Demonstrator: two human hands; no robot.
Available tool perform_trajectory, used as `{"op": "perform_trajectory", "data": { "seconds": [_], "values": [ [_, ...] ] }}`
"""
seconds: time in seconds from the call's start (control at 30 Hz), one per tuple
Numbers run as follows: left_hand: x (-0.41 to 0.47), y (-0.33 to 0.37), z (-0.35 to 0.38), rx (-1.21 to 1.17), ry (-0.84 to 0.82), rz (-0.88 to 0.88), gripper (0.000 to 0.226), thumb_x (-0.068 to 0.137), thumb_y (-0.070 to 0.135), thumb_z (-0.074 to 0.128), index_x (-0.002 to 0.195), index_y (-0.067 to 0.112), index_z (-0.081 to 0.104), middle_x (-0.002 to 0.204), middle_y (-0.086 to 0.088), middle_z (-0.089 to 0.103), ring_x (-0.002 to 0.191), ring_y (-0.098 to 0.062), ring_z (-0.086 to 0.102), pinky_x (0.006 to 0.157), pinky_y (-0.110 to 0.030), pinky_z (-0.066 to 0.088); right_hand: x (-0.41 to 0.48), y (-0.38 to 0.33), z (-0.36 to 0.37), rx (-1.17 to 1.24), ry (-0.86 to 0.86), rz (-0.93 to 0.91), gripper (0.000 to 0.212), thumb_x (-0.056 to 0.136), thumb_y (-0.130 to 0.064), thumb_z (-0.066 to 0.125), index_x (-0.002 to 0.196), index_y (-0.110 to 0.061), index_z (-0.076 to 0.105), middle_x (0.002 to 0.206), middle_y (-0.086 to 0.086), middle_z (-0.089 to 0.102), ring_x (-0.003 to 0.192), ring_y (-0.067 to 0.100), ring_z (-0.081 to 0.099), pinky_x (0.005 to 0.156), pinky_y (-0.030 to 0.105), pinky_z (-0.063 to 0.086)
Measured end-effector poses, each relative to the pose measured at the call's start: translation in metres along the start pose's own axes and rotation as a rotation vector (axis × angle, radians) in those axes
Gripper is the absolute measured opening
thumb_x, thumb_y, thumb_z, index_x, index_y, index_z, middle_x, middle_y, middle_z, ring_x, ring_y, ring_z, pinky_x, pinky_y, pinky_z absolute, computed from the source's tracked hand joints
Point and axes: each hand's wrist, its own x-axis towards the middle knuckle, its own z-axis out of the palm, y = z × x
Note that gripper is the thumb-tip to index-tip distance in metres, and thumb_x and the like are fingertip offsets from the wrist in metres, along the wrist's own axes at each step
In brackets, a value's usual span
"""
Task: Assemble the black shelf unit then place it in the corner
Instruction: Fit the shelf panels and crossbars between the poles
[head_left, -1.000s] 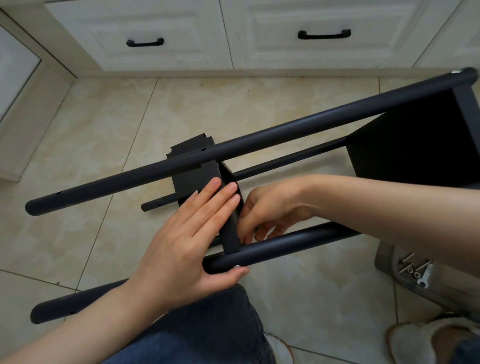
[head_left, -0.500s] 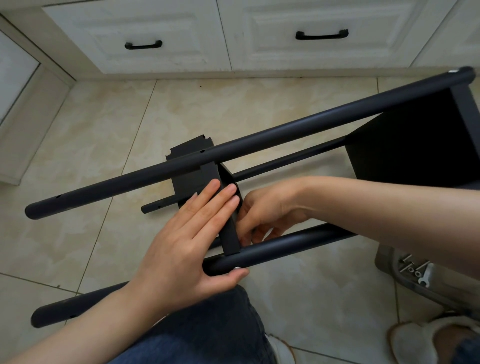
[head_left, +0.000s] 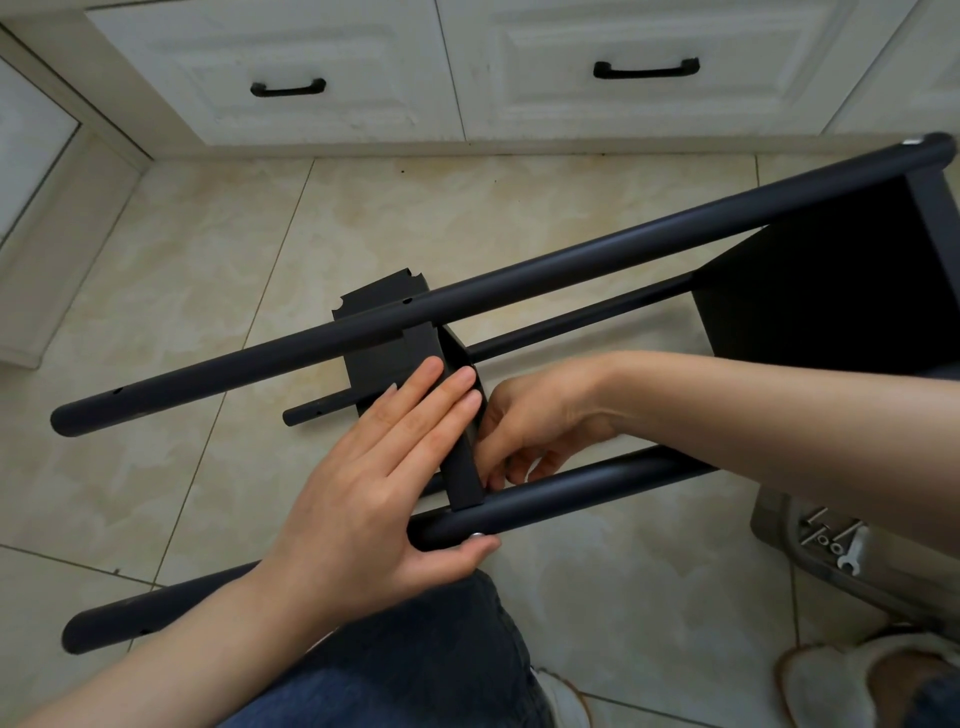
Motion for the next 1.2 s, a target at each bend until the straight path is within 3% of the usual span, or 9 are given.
{"op": "perform_trajectory", "data": {
  "seconds": [0.13, 0.3, 0.47, 0.63, 0.87, 0.93, 1.0, 1.2],
  "values": [
    [0.001, 0.000, 0.000, 0.002, 0.001, 0.000, 0.090, 0.084, 0.060, 0.066, 0.151, 0.004, 0.042, 0.162, -0.006, 0.034, 0.155, -0.024, 0.023, 0.117, -0.049, 0.035, -0.001, 0.001, -0.002, -0.023, 0.009, -0.005, 0.010, 0.092, -0.015, 0.065, 0.084, -0.011, 0.069, 0.078, 0.001, 0.066, 0.068, 0.012, 0.058, 0.068, 0.022, 0.049],
    [0.001, -0.001, 0.000, 0.006, 0.004, 0.002, 0.090, 0.084, 0.059, 0.067, 0.150, 0.004, 0.043, 0.162, -0.006, 0.035, 0.154, -0.024, 0.023, 0.117, -0.049, 0.036, -0.002, 0.004, -0.004, 0.054, -0.030, -0.020, 0.007, 0.093, -0.008, 0.063, 0.094, -0.006, 0.069, 0.081, 0.003, 0.066, 0.070, 0.012, 0.059, 0.067, 0.021, 0.052],
    [0.000, -0.001, 0.001, 0.006, 0.008, 0.006, 0.090, 0.084, 0.059, 0.068, 0.150, 0.004, 0.043, 0.162, -0.006, 0.035, 0.154, -0.024, 0.023, 0.116, -0.050, 0.037, -0.001, 0.003, -0.004, 0.026, -0.011, -0.010, 0.009, 0.093, -0.012, 0.064, 0.087, -0.009, 0.070, 0.076, 0.001, 0.067, 0.068, 0.011, 0.061, 0.064, 0.020, 0.052],
    [0.001, -0.002, 0.001, 0.009, 0.006, 0.007, 0.091, 0.084, 0.060, 0.067, 0.151, 0.004, 0.042, 0.163, -0.006, 0.034, 0.155, -0.024, 0.023, 0.117, -0.050, 0.036, 0.000, 0.004, -0.003, 0.090, -0.028, -0.031, 0.009, 0.094, -0.007, 0.061, 0.100, -0.003, 0.067, 0.082, 0.005, 0.066, 0.072, 0.014, 0.061, 0.070, 0.024, 0.052],
    [0.002, -0.005, 0.002, 0.031, 0.000, 0.012, 0.093, 0.086, 0.061, 0.066, 0.153, 0.003, 0.038, 0.164, -0.007, 0.030, 0.155, -0.025, 0.020, 0.116, -0.054, 0.038, -0.001, -0.001, 0.000, 0.050, 0.009, -0.030, 0.013, 0.092, -0.005, 0.060, 0.082, -0.007, 0.068, 0.071, 0.002, 0.066, 0.064, 0.012, 0.063, 0.063, 0.023, 0.051],
    [0.002, -0.005, 0.003, 0.041, 0.008, 0.019, 0.092, 0.086, 0.060, 0.067, 0.152, 0.002, 0.040, 0.163, -0.009, 0.032, 0.155, -0.025, 0.020, 0.117, -0.053, 0.038, -0.001, -0.003, 0.002, 0.023, 0.037, -0.037, 0.008, 0.092, -0.004, 0.060, 0.093, -0.003, 0.068, 0.079, 0.007, 0.067, 0.071, 0.016, 0.064, 0.071, 0.027, 0.053],
    [0.003, -0.006, 0.003, 0.058, 0.018, 0.028, 0.090, 0.086, 0.059, 0.067, 0.151, 0.002, 0.042, 0.162, -0.011, 0.034, 0.155, -0.027, 0.022, 0.117, -0.052, 0.038, -0.001, -0.006, 0.004, -0.001, 0.076, -0.050, 0.019, 0.091, -0.005, 0.060, 0.108, 0.000, 0.068, 0.090, 0.010, 0.067, 0.081, 0.021, 0.064, 0.084, 0.035, 0.053],
    [0.007, -0.007, -0.002, 0.162, -0.001, 0.040, 0.088, 0.090, 0.063, 0.059, 0.152, 0.003, 0.041, 0.162, -0.011, 0.033, 0.154, -0.029, 0.024, 0.117, -0.051, 0.038, -0.018, -0.008, 0.002, -0.097, 0.122, -0.082, 0.020, 0.094, -0.008, 0.059, 0.111, 0.000, 0.067, 0.113, 0.018, 0.070, 0.091, 0.020, 0.065, 0.086, 0.037, 0.053]
  ]
}}
